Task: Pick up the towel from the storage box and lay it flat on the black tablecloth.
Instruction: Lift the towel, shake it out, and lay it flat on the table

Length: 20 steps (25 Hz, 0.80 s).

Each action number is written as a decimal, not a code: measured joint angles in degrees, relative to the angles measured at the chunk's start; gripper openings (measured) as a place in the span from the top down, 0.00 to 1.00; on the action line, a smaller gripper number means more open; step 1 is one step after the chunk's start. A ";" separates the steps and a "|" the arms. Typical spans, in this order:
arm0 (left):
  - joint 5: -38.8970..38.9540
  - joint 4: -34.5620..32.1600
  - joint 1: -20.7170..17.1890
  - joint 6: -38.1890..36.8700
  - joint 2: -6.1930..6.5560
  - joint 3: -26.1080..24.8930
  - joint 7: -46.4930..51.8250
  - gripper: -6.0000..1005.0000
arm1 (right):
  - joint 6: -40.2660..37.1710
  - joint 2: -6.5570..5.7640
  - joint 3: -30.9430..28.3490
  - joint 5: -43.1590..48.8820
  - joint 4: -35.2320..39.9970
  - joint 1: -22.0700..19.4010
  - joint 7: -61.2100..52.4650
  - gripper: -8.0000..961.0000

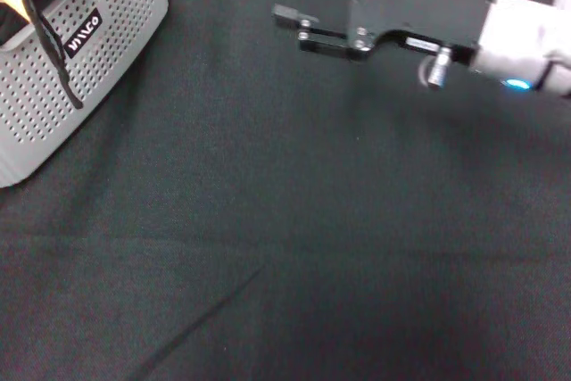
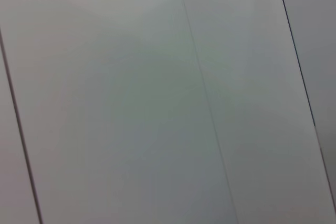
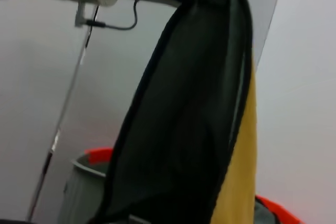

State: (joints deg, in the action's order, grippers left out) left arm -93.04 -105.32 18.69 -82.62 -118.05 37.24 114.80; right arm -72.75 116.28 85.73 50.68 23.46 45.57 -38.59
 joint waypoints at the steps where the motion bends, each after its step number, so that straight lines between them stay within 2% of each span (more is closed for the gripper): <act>1: 0.10 1.07 0.28 0.00 -0.01 0.00 -0.25 0.97 | 2.73 -0.02 3.90 -3.69 -0.08 1.78 2.61 0.29; 3: 0.12 1.39 0.35 0.00 -0.01 -0.01 -0.34 0.97 | 3.85 0.00 5.96 -5.80 -0.08 2.59 3.90 0.29; 7: 0.23 2.12 0.57 0.00 -0.06 -0.15 -0.70 0.97 | 8.51 0.00 18.54 -20.13 0.18 6.09 11.37 0.30; 8: 0.28 2.16 0.61 0.00 -0.07 -0.16 -0.74 0.97 | 8.51 0.00 18.54 -20.13 0.18 6.09 11.37 0.30; 12: 0.76 2.20 0.65 0.00 -0.07 -0.16 -0.84 0.97 | 10.34 0.00 25.90 -31.38 -0.06 8.53 16.59 0.31; 13: 0.89 2.21 0.66 0.00 -0.07 -0.16 -0.88 0.97 | 10.34 0.00 25.90 -31.38 -0.06 8.53 16.59 0.31; 14: 0.96 2.22 0.67 -0.01 -0.07 -0.14 -0.91 0.97 | 12.08 -0.01 28.01 -34.68 -0.40 10.34 17.61 0.31; 20: 1.07 2.23 0.80 -0.05 -0.07 0.19 -0.92 0.96 | 15.23 0.00 28.52 -35.85 -0.67 12.41 17.81 0.33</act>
State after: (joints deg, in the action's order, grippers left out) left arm -91.98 -103.09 19.49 -82.68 -118.13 37.43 113.88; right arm -57.52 116.28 114.25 14.83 22.80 57.98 -20.78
